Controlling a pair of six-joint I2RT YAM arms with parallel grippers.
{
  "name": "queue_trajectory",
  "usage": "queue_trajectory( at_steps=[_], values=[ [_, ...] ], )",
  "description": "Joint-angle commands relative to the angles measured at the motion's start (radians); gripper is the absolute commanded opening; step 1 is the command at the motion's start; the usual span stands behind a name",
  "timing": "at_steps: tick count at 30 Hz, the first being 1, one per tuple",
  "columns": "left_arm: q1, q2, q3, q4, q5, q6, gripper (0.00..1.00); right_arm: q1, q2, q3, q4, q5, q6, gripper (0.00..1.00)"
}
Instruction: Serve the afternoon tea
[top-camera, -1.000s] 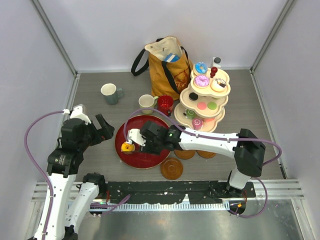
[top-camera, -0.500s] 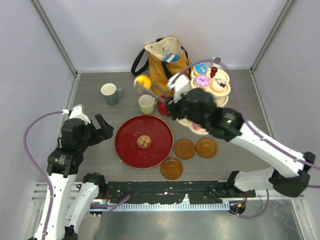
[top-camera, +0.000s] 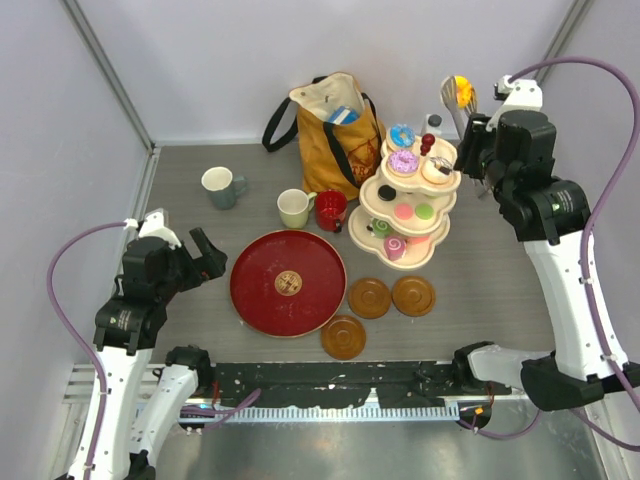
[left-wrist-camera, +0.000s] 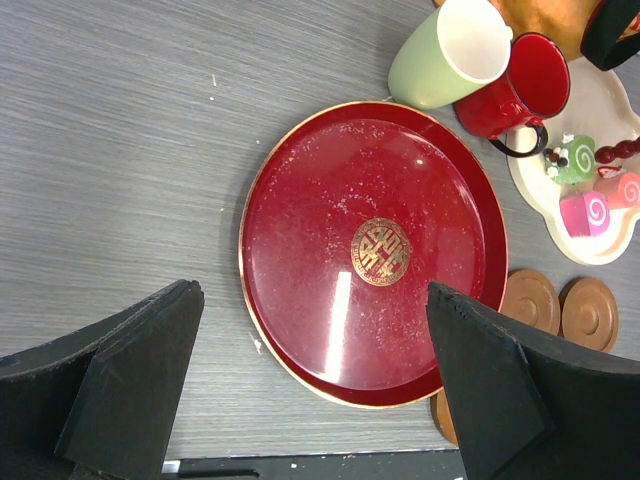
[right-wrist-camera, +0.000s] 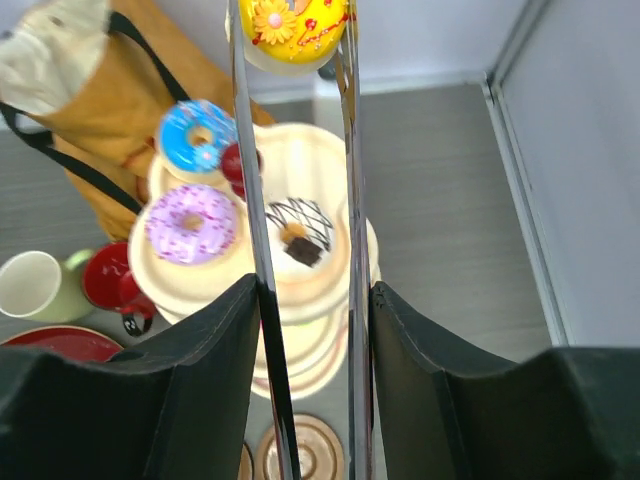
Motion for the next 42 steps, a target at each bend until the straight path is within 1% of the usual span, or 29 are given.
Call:
queue_trajectory(
  at_steps=[1, 2, 6, 11, 19, 24, 33, 39, 42],
  values=[
    [0.005, 0.008, 0.003, 0.02, -0.011, 0.012, 1.0, -0.129, 0.015, 0.012, -0.112, -0.131, 0.035, 0.5],
    [0.005, 0.013, 0.005, 0.02, -0.008, 0.012, 1.0, -0.165, 0.019, 0.006, -0.126, -0.173, 0.029, 0.5],
    [0.005, 0.022, 0.005, 0.02, -0.001, 0.014, 1.0, -0.206, 0.018, -0.037, -0.141, -0.25, 0.008, 0.5],
    [0.003, 0.021, 0.006, 0.02, -0.001, 0.014, 1.0, -0.222, 0.038, -0.056, -0.157, -0.263, 0.0, 0.51],
    [0.005, 0.019, 0.003, 0.018, -0.001, 0.011, 1.0, -0.222, 0.094, -0.045, -0.134, -0.33, -0.011, 0.53],
    [0.005, 0.021, 0.005, 0.02, -0.002, 0.012, 1.0, -0.223, 0.107, -0.05, -0.141, -0.324, -0.026, 0.56],
    [0.005, 0.021, 0.005, 0.02, -0.001, 0.011, 1.0, -0.223, 0.067, -0.042, -0.148, -0.297, -0.034, 0.63],
    [0.005, 0.019, 0.005, 0.02, -0.002, 0.012, 1.0, -0.223, 0.055, -0.03, -0.14, -0.26, -0.012, 0.64],
    [0.003, 0.019, 0.006, 0.018, -0.001, 0.012, 1.0, -0.223, 0.039, -0.028, -0.123, -0.267, 0.003, 0.64]
  ],
)
